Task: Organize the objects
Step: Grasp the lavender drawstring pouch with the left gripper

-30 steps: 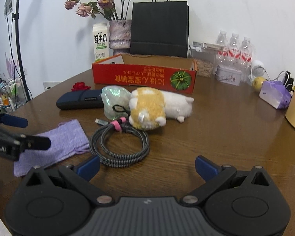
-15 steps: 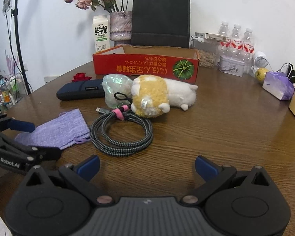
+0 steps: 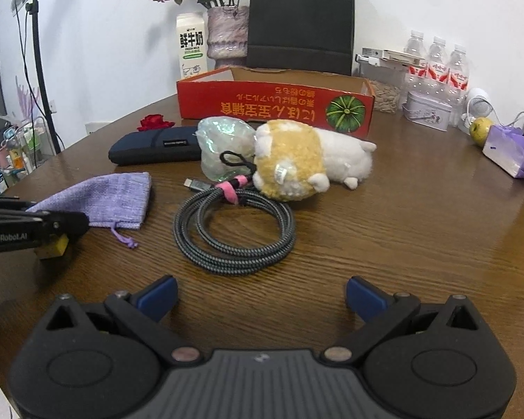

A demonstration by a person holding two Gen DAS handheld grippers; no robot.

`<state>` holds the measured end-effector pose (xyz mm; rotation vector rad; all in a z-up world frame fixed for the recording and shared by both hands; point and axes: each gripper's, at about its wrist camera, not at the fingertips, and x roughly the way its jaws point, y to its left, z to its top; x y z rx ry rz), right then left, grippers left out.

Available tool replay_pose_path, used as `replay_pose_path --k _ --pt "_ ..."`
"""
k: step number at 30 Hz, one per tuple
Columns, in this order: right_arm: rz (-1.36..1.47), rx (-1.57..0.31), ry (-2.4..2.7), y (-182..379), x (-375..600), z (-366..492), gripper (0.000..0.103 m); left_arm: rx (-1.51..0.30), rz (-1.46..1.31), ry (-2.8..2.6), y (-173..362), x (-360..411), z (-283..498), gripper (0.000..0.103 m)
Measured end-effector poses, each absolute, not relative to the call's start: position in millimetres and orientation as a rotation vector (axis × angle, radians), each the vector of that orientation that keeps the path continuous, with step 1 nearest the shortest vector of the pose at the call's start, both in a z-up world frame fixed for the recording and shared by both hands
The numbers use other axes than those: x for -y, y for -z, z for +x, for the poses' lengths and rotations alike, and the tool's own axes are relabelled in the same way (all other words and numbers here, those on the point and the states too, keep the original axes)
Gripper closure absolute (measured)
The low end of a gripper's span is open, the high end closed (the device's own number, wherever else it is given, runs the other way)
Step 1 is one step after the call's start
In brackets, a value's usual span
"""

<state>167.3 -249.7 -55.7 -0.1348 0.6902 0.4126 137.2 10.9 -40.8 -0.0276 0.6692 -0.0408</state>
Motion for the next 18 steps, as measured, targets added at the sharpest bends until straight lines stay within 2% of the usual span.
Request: replay_pose_path --k 12,18 --pt "-0.165 -0.735 -0.467 55 215 209 0.0 -0.666 -0.064 0.024 42 -29 139 0.089" --pt "-0.147 -0.699 -0.444 59 208 217 0.0 -0.662 -0.067 0.029 43 -30 139 0.088"
